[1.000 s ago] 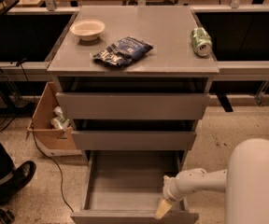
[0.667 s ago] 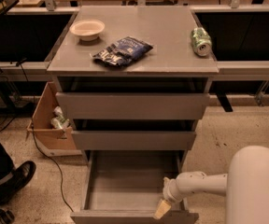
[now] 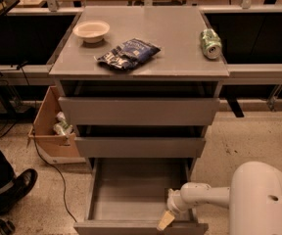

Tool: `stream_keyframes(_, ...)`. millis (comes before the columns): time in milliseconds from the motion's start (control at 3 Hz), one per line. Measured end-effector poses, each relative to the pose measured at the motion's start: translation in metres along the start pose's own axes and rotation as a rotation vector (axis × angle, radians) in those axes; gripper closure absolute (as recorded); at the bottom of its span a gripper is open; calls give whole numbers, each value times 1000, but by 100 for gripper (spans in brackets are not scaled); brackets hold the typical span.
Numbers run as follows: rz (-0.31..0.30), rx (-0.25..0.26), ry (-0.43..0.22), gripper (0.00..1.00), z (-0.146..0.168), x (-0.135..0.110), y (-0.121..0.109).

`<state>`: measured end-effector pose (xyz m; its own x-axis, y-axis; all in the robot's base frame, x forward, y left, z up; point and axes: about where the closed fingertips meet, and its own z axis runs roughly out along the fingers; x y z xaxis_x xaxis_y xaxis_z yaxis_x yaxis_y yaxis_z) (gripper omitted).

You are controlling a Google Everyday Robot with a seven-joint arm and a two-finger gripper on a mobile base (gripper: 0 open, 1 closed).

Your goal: Close bottom drawer

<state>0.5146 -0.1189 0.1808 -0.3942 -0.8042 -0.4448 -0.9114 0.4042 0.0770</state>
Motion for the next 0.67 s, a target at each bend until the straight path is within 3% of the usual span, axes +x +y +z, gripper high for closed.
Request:
stream_keyframes(333, 2, -38, 7, 16, 18, 5, 5)
stream_keyframes(667, -13, -41, 7, 39, 23, 0, 5)
